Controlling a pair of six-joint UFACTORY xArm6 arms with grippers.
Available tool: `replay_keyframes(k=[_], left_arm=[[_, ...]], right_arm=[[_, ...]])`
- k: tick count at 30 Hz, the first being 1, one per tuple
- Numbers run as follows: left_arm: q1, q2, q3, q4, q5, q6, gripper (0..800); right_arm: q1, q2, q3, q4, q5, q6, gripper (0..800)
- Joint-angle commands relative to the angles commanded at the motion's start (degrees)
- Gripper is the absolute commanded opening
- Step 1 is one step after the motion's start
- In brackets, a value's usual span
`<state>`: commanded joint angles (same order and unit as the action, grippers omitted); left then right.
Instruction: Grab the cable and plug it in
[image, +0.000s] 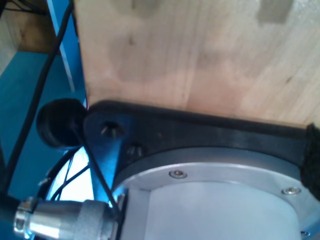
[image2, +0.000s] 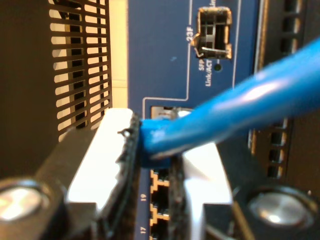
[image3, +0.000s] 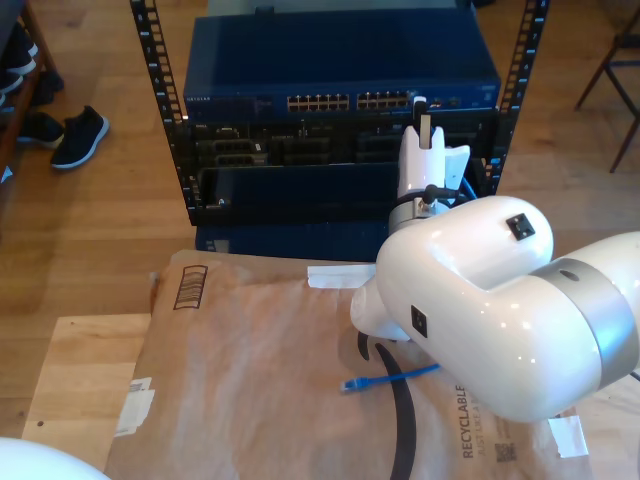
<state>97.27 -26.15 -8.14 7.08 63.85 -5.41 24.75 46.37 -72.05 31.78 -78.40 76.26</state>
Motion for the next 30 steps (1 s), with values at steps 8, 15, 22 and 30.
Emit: replay_keyframes(k=[8,15,22,30], left_arm=[[0.0,0.0,0.0,0.0,0.0,0.0,799],[0.0,0.0,0.0,0.0,0.0,0.0,798],[0.0,0.0,0.0,0.0,0.0,0.0,799],[0.0,0.0,0.0,0.0,0.0,0.0,799]], right_arm=[[0.1,0.1,-0.1,0.1,0.4,0.0,0],[0.1,0.1,-0.2,0.2,0.4,0.0,0],[0.3,-0.1,-0.2,0.2,0.4,0.0,0],[0.3,0.1,-0.7,0.2,0.7,0.0,0]])
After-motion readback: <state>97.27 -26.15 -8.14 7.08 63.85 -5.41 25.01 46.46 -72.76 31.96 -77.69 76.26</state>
